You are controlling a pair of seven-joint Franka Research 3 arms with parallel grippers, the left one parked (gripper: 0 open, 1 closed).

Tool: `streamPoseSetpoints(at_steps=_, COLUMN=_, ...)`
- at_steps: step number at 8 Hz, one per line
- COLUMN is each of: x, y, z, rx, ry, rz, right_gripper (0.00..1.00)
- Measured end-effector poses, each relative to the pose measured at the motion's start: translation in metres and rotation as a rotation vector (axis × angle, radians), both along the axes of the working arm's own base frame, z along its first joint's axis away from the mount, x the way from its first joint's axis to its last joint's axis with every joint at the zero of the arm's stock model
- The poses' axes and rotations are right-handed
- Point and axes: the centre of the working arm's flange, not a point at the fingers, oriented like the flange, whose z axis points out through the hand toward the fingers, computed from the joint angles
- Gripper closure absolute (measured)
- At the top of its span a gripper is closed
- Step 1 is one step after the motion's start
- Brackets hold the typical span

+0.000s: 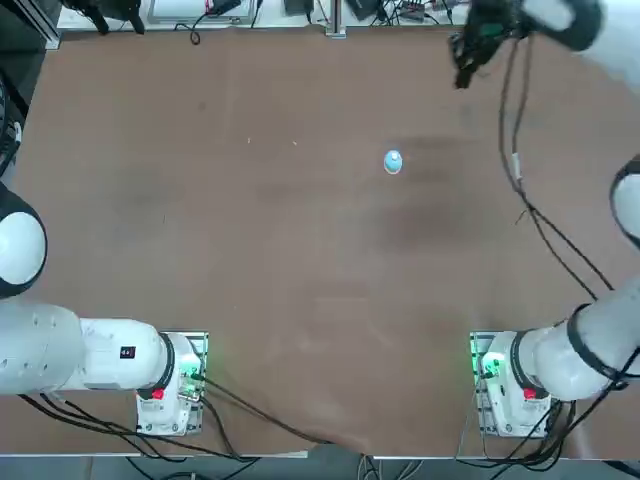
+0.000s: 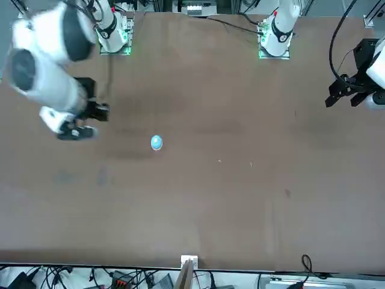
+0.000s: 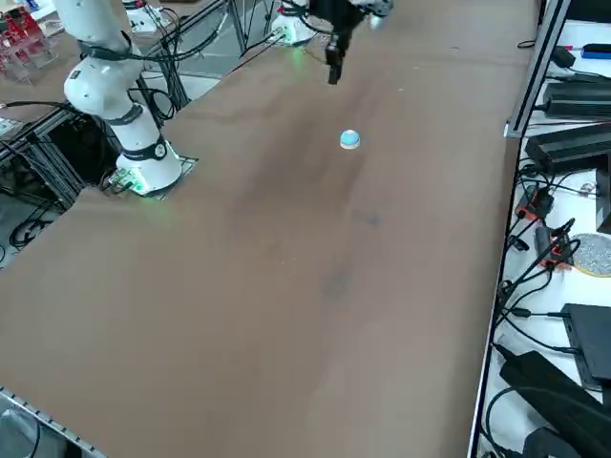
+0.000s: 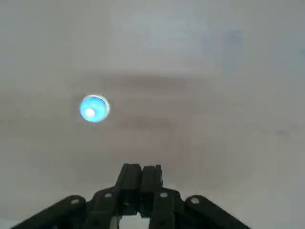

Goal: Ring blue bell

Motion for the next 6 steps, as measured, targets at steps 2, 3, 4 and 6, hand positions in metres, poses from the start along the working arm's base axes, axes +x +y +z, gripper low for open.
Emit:
streamPoseSetpoints(at_steps=2, x=0.007, y=0.045, z=-0.056, rx=-0.011, ry=-0.022, rz=-0.043, right_gripper=0.99)
streamPoseSetpoints(at_steps=3, x=0.009, y=0.064, z=-0.082, rx=-0.011, ry=-0.038, rz=-0.060, right_gripper=0.99)
streamPoseSetpoints(at_steps=4, x=0.009, y=0.082, z=-0.106, rx=-0.010, ry=-0.053, rz=-0.075, right_gripper=0.99)
streamPoseSetpoints(at_steps=6, x=0.000, y=0.109, z=-0.146, rx=-0.011, ry=-0.068, rz=-0.088, right_gripper=0.99)
